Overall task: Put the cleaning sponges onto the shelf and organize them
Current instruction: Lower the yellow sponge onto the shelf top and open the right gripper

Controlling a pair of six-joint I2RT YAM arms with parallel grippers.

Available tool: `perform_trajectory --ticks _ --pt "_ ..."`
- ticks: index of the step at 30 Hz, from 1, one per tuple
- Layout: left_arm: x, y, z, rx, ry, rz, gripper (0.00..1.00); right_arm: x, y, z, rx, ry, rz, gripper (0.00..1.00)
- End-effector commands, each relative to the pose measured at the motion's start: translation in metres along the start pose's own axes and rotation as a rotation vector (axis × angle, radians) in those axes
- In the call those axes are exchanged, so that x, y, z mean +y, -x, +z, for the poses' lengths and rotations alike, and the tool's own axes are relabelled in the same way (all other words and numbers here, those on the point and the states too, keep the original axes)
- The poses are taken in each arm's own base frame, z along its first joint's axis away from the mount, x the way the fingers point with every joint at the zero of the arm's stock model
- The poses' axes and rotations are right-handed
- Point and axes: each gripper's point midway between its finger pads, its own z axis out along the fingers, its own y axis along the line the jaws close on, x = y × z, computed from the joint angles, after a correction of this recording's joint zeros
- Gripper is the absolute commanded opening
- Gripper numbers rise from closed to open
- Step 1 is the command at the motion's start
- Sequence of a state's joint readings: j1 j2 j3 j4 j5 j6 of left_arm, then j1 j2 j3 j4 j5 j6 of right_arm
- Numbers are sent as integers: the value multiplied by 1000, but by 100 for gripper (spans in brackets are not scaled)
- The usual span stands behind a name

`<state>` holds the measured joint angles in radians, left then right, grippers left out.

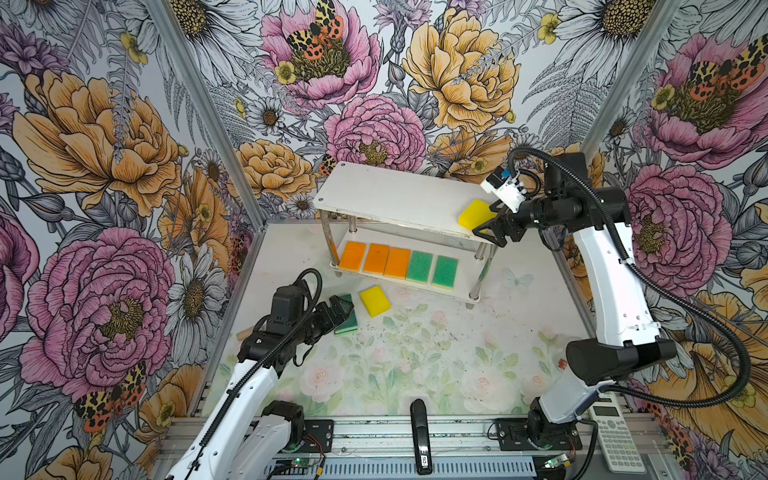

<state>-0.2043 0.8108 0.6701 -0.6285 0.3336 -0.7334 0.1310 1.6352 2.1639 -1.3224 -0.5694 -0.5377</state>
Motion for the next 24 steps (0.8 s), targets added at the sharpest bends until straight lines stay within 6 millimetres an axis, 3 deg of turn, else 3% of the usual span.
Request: perform_trajectory --ticks 1,5,15,24 --pt "0 3 -1 -10 -3 -6 99 6 20 -25 -124 -88 -47 92" --pt "-1 5 -3 -18 -4 -7 99 8 18 -34 -171 -152 -78 95" --pt "-6 5 -3 -18 -8 -7 99 -20 -5 -9 -77 -220 -24 94" --pt "-9 7 -1 -16 -4 0 99 -33 -10 -8 -52 -288 -18 94"
